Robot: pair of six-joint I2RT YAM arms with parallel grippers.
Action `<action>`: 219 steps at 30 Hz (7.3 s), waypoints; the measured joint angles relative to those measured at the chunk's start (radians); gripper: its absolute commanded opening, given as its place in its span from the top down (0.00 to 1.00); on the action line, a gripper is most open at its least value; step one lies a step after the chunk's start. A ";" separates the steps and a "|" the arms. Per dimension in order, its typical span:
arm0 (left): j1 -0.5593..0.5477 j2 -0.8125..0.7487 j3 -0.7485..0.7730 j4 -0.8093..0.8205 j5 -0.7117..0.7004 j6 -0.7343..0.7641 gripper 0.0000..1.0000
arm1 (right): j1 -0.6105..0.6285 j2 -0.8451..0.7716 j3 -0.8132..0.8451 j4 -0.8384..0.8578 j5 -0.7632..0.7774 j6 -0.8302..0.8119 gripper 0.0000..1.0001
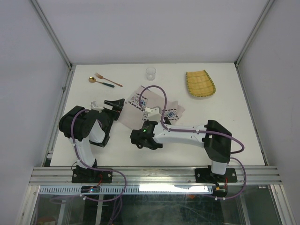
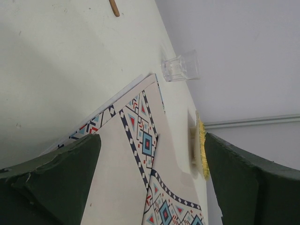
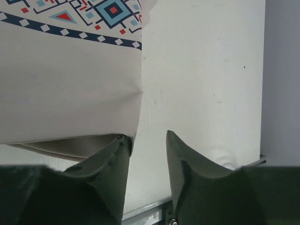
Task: Set the dinner table for one person
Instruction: Flatten out the napkin at the center of the board.
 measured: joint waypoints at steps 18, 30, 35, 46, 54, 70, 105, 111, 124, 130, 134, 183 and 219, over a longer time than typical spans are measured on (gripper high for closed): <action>0.000 -0.003 -0.002 0.002 -0.002 0.001 0.01 | 0.055 -0.056 0.136 -0.050 0.090 0.014 0.01; 0.000 -0.086 -0.086 -0.003 -0.009 0.024 0.01 | 0.075 0.037 0.175 0.076 0.116 -0.163 0.01; 0.000 -0.201 -0.191 -0.019 -0.036 0.059 0.01 | 0.077 0.109 0.190 0.208 0.109 -0.301 0.01; 0.000 -1.111 -0.198 -0.449 -0.177 0.192 0.01 | 0.045 0.151 0.216 0.532 0.032 -0.600 0.02; 0.000 -1.489 -0.134 -0.882 -0.309 0.312 0.01 | -0.008 0.331 0.351 0.649 -0.043 -0.713 0.05; -0.001 -1.638 0.062 -1.389 -0.581 0.478 0.01 | -0.012 0.446 0.452 0.490 -0.072 -0.624 0.06; -0.001 -1.699 0.096 -1.552 -0.769 0.514 0.01 | 0.056 0.541 0.496 0.268 -0.072 -0.424 0.42; -0.001 -1.701 0.096 -1.551 -0.769 0.513 0.01 | 0.057 0.554 0.492 0.233 -0.072 -0.406 0.53; -0.001 -1.701 0.096 -1.551 -0.767 0.513 0.01 | 0.057 0.559 0.478 0.215 -0.096 -0.383 0.78; -0.001 -1.702 0.096 -1.551 -0.767 0.513 0.01 | 0.057 0.563 0.474 0.211 -0.101 -0.375 0.95; -0.001 -1.703 0.096 -1.551 -0.767 0.513 0.01 | 0.057 0.564 0.467 0.210 -0.101 -0.372 1.00; -0.001 -1.576 0.052 -1.431 -0.642 0.444 0.01 | -0.013 0.362 0.517 -0.055 0.117 -0.311 0.50; -0.001 -1.668 0.216 -1.583 -0.770 0.536 0.01 | 0.101 0.669 0.682 0.162 -0.021 -0.402 0.46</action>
